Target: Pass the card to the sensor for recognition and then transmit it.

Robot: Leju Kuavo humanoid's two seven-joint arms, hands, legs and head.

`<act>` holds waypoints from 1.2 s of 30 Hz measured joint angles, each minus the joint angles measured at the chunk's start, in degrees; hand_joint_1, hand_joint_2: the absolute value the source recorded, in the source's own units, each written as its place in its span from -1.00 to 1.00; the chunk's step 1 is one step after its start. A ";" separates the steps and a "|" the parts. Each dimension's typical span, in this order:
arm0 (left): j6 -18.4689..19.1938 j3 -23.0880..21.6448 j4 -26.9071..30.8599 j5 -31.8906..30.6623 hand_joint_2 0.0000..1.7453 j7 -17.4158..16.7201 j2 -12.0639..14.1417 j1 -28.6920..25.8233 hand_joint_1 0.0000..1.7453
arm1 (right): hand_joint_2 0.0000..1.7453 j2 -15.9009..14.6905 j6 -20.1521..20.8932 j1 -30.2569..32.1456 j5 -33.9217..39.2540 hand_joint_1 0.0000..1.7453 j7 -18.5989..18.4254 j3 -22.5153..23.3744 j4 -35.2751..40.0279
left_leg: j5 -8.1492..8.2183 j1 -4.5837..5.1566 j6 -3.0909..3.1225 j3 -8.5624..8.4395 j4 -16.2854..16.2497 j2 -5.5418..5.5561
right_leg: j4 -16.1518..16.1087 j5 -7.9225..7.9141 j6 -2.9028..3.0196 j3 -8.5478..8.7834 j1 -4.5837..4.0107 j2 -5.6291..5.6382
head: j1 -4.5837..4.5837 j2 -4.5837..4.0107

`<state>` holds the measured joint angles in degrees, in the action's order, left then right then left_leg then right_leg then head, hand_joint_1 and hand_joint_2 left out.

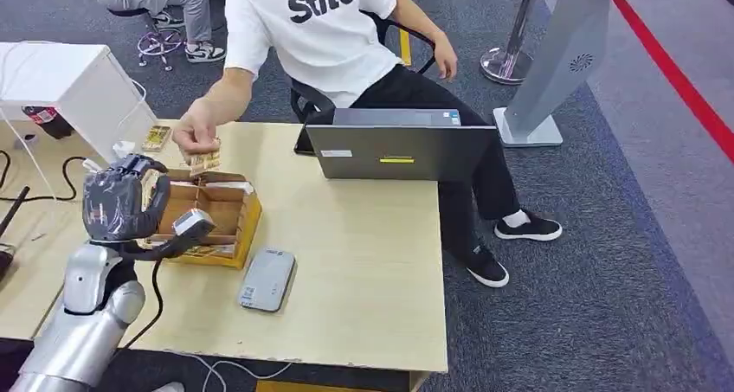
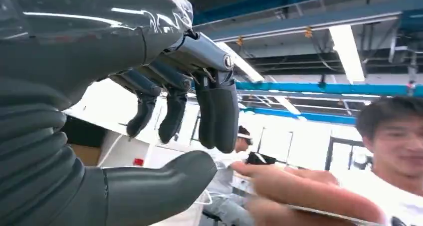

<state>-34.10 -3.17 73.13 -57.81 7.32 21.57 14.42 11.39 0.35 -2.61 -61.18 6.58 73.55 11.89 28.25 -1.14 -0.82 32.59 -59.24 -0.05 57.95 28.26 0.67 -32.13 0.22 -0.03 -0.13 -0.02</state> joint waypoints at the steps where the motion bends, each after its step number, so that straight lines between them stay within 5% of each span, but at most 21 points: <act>1: 0.00 0.24 0.18 0.04 1.00 -0.04 0.11 0.00 -1.00 | 1.00 0.00 0.00 -0.03 0.00 -1.00 0.00 0.02 0.00 | 0.00 0.00 0.00 0.00 0.00 -0.01 | 0.00 0.00 0.00 0.00 0.00 0.00 | 0.00 0.00; 9: -2.97 2.67 3.32 2.77 1.00 1.02 -0.11 -1.85 -1.00 | 1.00 0.00 -0.18 -0.04 0.22 -1.00 0.11 0.20 -0.02 | 0.01 0.00 0.00 0.01 0.00 -0.01 | -0.01 -0.01 0.00 -0.02 0.00 0.00 | 0.00 0.00; 12: -5.05 4.07 6.28 6.12 1.00 4.35 -1.20 -4.12 -1.00 | 1.00 0.00 -0.24 -0.03 0.57 -1.00 0.11 0.52 -0.09 | 0.01 0.00 0.00 0.02 0.00 -0.01 | -0.02 0.00 0.00 -0.03 0.01 0.00 | -0.02 0.00; 21: -4.20 5.90 15.16 9.99 1.00 7.80 -3.76 -12.16 -1.00 | 1.00 0.00 -0.74 0.08 1.53 -1.00 -0.07 1.29 -0.20 | 0.01 0.01 -0.01 0.05 0.00 -0.13 | -0.02 -0.01 0.00 -0.10 0.01 0.12 | 0.00 0.00; 24: -0.49 5.90 18.70 10.45 1.00 8.09 -4.13 -15.39 -1.00 | 1.00 0.00 -0.87 0.03 1.66 -1.00 -0.11 1.75 -0.22 | 0.02 0.01 -0.01 0.07 0.00 -0.12 | -0.03 0.00 0.00 -0.10 0.01 0.12 | -0.02 0.00; 28: 10.52 4.68 23.79 7.40 1.00 6.75 -3.91 -20.72 -1.00 | 1.00 0.00 -0.46 0.09 1.73 -1.00 0.30 2.23 -0.22 | 0.03 0.01 -0.01 0.07 0.01 -0.14 | -0.03 0.00 0.00 -0.13 0.01 0.13 | -0.02 0.00; 31: 15.44 2.56 25.84 3.19 1.00 4.17 -2.58 -23.82 -1.00 | 1.00 0.00 0.02 0.15 1.31 -1.00 1.02 2.29 -0.22 | 0.03 0.01 -0.01 0.08 0.01 -0.13 | -0.04 0.00 0.00 -0.14 0.01 0.12 | 0.00 0.00; 36: 16.00 0.15 25.73 -7.02 1.00 -1.29 -0.32 -25.30 -1.00 | 1.00 0.00 0.17 0.12 0.44 -1.00 1.38 2.29 -0.22 | 0.02 0.00 -0.02 0.08 0.01 -0.11 | -0.03 0.00 0.00 -0.13 0.00 0.09 | 0.00 0.00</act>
<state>-18.10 -3.02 98.86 -64.83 6.03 21.25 -10.87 11.39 0.52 -2.49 -60.74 7.96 75.84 11.67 28.27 -1.14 -0.84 32.67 -59.24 -0.17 57.93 28.25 0.67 -32.26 0.22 0.06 -0.13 -0.02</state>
